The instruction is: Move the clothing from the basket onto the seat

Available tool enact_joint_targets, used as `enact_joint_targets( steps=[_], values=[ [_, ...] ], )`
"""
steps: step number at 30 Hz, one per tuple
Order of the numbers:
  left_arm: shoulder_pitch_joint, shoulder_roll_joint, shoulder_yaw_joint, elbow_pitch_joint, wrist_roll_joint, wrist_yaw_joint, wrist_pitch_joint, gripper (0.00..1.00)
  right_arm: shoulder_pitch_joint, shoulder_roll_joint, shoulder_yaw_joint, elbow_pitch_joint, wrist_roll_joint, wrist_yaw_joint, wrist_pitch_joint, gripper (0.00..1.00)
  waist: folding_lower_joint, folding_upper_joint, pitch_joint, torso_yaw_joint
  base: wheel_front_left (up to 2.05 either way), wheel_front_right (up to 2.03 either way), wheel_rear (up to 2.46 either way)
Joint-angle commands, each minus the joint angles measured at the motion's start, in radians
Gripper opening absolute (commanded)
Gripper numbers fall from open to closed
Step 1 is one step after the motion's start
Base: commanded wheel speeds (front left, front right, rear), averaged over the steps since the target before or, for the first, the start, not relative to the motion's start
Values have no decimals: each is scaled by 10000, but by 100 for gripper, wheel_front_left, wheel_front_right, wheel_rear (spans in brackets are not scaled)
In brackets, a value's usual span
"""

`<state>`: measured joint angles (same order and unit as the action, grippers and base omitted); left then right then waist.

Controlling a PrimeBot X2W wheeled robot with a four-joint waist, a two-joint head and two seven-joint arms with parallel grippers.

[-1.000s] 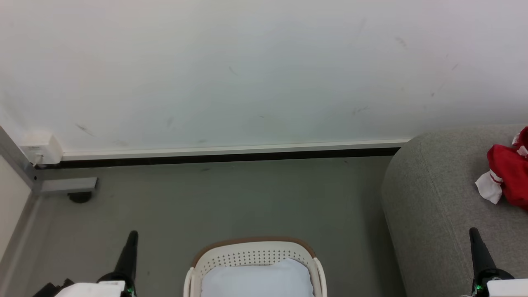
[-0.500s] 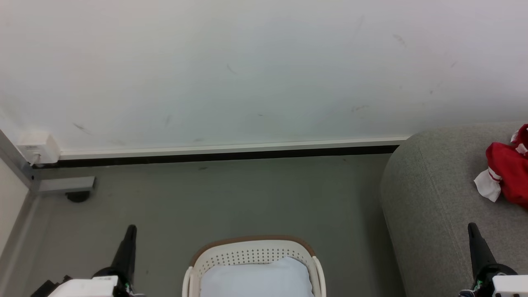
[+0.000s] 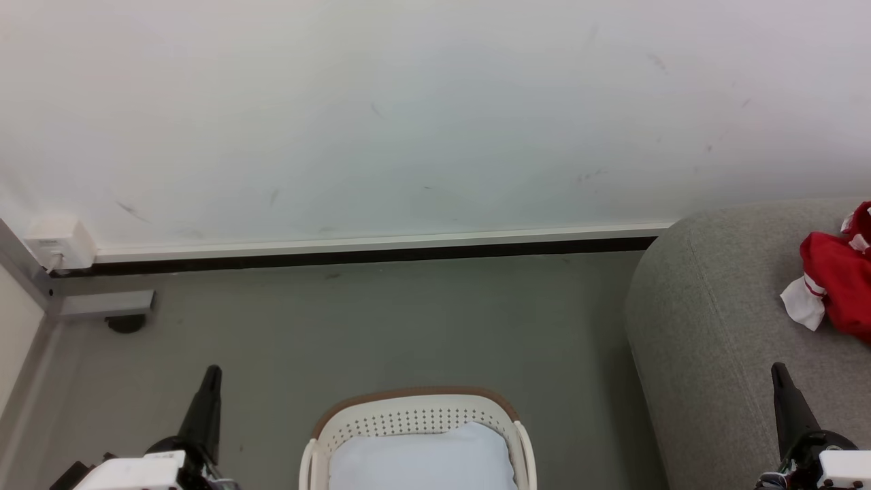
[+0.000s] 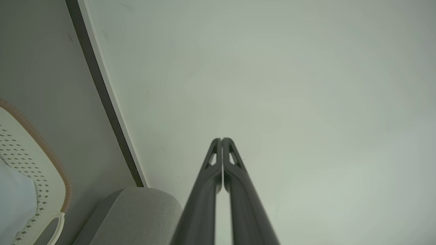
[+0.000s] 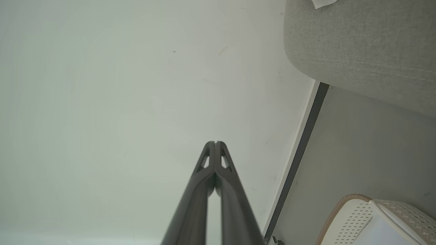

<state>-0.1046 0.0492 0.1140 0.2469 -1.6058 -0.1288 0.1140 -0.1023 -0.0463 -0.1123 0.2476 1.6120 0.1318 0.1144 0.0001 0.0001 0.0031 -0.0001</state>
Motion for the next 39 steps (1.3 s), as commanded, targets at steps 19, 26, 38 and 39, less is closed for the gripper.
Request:
enact_joint_targets(
  steps=[19,26,38,39],
  values=[
    [-94,18,28,-26,-127,-39,40,0,-133,-72,-35,-50,19,-21,32,0,-1,-1,0,1,0,0,0],
    [-93,20,27,-26,-128,-39,40,0,-133,-72,-35,-50,19,-21,32,0,-1,-1,0,1,0,0,0],
    [-93,20,26,-27,-128,-39,39,0,-132,-73,-34,-50,19,-21,31,0,-1,-1,0,1,0,0,0],
    [-93,20,26,-27,-128,-39,39,0,-132,-73,-34,-50,20,-21,31,0,-1,-1,0,1,0,0,0]
  ],
)
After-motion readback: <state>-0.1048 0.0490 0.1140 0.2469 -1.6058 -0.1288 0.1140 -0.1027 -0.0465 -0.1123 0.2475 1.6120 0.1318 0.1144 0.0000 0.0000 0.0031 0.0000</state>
